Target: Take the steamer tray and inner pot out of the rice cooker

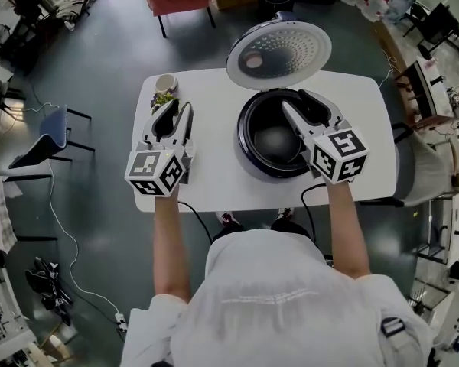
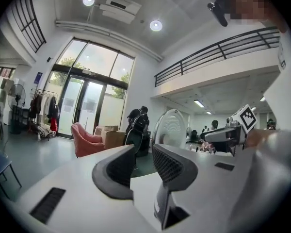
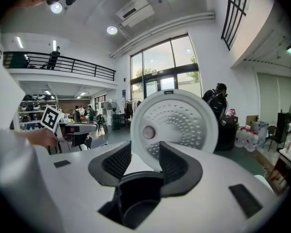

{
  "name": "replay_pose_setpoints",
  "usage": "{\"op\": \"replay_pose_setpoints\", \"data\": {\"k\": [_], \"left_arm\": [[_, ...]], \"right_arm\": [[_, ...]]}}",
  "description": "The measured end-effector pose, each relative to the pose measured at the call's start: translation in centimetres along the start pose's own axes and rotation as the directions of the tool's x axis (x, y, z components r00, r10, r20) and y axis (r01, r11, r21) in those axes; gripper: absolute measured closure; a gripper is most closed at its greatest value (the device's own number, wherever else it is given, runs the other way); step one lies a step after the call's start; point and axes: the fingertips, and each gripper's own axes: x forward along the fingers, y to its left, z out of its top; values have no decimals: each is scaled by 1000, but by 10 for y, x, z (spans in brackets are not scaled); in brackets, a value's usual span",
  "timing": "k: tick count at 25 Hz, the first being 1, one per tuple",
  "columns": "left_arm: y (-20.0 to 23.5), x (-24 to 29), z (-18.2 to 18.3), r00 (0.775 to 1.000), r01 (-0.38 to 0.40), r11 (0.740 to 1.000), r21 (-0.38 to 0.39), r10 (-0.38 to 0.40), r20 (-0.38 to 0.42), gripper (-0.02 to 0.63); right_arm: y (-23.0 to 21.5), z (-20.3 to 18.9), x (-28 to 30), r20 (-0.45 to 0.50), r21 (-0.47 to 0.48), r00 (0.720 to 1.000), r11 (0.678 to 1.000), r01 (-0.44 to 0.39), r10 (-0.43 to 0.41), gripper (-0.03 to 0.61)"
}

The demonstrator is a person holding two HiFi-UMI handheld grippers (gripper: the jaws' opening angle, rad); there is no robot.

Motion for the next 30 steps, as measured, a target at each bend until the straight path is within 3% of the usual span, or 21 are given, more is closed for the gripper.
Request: {"op": "replay_pose_setpoints", "data": {"k": [9, 15, 21, 30], "left_arm": [[-88, 51, -1, 989, 132, 989, 70, -126, -76, 471], [-125, 73, -13, 981, 143, 986, 87, -129, -145, 471], [-134, 83, -37, 969, 139, 988, 64, -122, -213, 471], [-132, 84, -89, 926, 147, 989, 31, -127, -356, 471]], "right_arm": [[-82, -2, -70, 26, 16, 990, 990, 140, -140, 382], [-119, -13, -101, 16, 34, 982, 981, 189, -190, 382], [-128, -31, -107, -30, 46, 981, 981, 190, -189, 382], [-120, -68, -88, -123, 93, 985, 986, 136, -124, 382]]}}
